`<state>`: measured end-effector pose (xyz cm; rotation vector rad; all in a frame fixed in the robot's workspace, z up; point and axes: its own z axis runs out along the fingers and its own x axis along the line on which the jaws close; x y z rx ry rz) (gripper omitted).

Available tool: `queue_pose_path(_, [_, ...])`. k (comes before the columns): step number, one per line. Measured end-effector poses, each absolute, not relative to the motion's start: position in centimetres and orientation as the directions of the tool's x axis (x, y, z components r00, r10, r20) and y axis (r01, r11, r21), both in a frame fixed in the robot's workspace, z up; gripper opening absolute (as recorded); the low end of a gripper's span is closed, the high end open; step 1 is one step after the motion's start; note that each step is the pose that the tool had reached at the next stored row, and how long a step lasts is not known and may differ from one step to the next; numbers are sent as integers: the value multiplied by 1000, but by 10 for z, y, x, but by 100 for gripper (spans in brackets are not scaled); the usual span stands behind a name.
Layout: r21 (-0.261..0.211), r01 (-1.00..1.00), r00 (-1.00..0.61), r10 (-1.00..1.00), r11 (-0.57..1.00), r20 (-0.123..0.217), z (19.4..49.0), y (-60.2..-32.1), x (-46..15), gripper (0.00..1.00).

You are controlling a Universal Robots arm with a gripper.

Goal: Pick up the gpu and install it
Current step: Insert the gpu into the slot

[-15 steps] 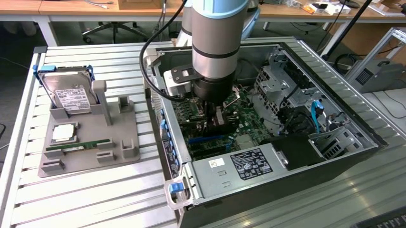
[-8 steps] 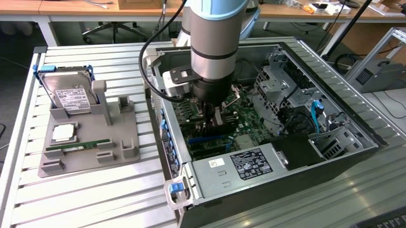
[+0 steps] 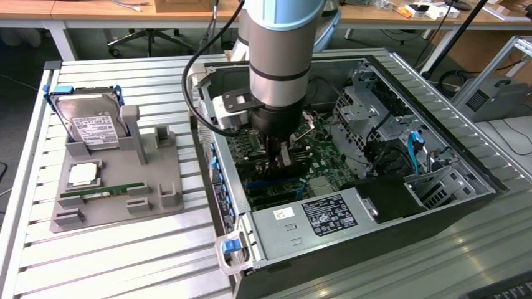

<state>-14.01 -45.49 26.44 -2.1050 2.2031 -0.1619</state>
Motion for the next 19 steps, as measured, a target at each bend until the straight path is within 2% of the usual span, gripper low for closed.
queue_pose_path(19, [-139, -990, -14, -1000, 13, 10, 263, -455, -140, 27])
